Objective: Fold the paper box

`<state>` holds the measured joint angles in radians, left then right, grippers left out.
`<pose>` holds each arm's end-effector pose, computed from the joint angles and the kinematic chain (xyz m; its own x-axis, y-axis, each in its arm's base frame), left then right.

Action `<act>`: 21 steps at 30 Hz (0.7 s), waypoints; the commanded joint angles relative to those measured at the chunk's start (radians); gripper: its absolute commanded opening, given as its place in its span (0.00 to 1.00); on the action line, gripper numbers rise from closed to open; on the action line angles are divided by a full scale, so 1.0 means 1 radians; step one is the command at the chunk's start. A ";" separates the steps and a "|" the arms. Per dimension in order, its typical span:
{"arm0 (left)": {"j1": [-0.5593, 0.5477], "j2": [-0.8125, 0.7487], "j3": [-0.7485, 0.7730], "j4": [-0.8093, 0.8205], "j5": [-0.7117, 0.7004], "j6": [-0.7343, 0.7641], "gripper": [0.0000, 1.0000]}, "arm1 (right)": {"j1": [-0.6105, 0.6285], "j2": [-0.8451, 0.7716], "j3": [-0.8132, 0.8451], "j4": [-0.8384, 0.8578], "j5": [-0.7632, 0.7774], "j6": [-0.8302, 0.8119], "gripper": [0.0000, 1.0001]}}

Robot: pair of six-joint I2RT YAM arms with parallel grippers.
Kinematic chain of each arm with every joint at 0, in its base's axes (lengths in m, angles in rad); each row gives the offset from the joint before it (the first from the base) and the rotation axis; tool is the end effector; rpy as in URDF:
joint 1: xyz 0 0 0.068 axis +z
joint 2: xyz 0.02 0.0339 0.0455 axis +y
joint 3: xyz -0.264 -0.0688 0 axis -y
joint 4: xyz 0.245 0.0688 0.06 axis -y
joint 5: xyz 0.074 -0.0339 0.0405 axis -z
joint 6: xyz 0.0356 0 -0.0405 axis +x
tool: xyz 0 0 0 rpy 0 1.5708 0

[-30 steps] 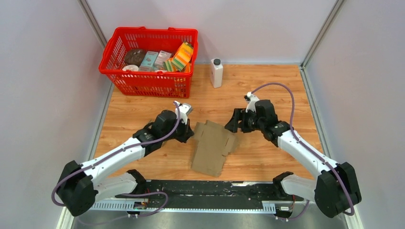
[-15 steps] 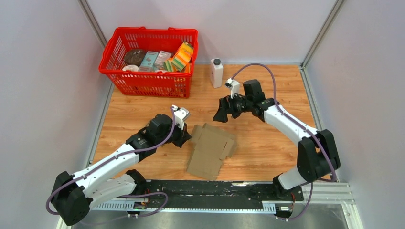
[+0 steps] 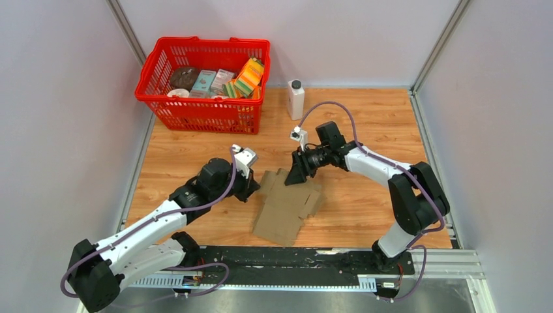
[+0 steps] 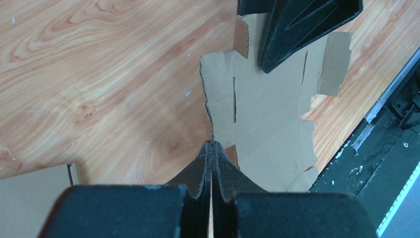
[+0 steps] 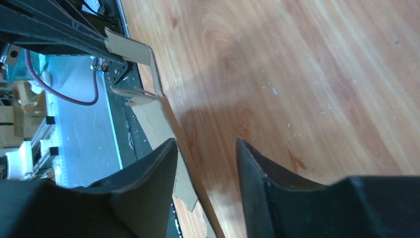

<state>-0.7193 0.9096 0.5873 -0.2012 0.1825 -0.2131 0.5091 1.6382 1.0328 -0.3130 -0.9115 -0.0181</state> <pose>0.1490 -0.1391 0.2467 -0.5296 0.1874 -0.8273 0.6693 0.6915 -0.2718 0.2758 0.1862 0.2107 -0.6808 -0.3927 -0.6184 -0.7300 0.2939 0.6170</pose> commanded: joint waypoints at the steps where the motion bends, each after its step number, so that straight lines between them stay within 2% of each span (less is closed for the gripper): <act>1: 0.001 -0.049 -0.040 0.074 -0.032 0.006 0.00 | -0.004 -0.038 -0.062 0.156 -0.030 0.102 0.40; 3: 0.001 -0.061 -0.053 0.088 -0.043 -0.012 0.00 | -0.007 -0.082 -0.106 0.212 -0.003 0.141 0.26; 4: 0.000 -0.061 -0.058 0.083 -0.058 -0.023 0.00 | -0.007 -0.096 -0.117 0.230 0.011 0.153 0.04; 5: 0.001 -0.061 -0.047 0.066 -0.064 -0.051 0.00 | -0.007 -0.112 -0.123 0.244 0.019 0.165 0.00; 6: 0.001 -0.057 -0.025 -0.019 -0.077 -0.066 0.04 | -0.007 -0.116 -0.126 0.244 0.020 0.165 0.00; 8: 0.003 -0.041 0.066 -0.093 -0.057 -0.103 0.26 | -0.004 -0.114 -0.119 0.227 0.029 0.168 0.00; 10: 0.001 -0.041 0.142 -0.135 0.019 -0.135 0.31 | -0.004 -0.109 -0.108 0.219 0.031 0.170 0.00; 11: 0.001 -0.047 0.157 -0.124 0.046 -0.172 0.36 | -0.003 -0.104 -0.105 0.222 0.028 0.175 0.00; 13: -0.002 -0.040 0.210 -0.102 0.051 -0.199 0.39 | 0.000 -0.107 -0.100 0.221 0.022 0.175 0.00; 16: -0.012 0.041 0.303 -0.132 -0.026 -0.190 0.35 | 0.008 -0.118 -0.100 0.213 0.016 0.170 0.00; 19: -0.029 0.196 0.432 -0.243 -0.171 -0.187 0.20 | 0.009 -0.133 -0.108 0.215 0.008 0.168 0.00; 20: -0.034 0.271 0.462 -0.272 -0.214 -0.190 0.08 | 0.011 -0.143 -0.109 0.222 0.007 0.167 0.00; 21: -0.035 0.303 0.488 -0.303 -0.245 -0.193 0.04 | 0.012 -0.146 -0.114 0.226 0.006 0.167 0.00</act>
<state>-0.7410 1.0454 0.9627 -0.3645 0.1116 -0.3897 0.5129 1.5482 0.9035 -0.1368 -0.8913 0.1432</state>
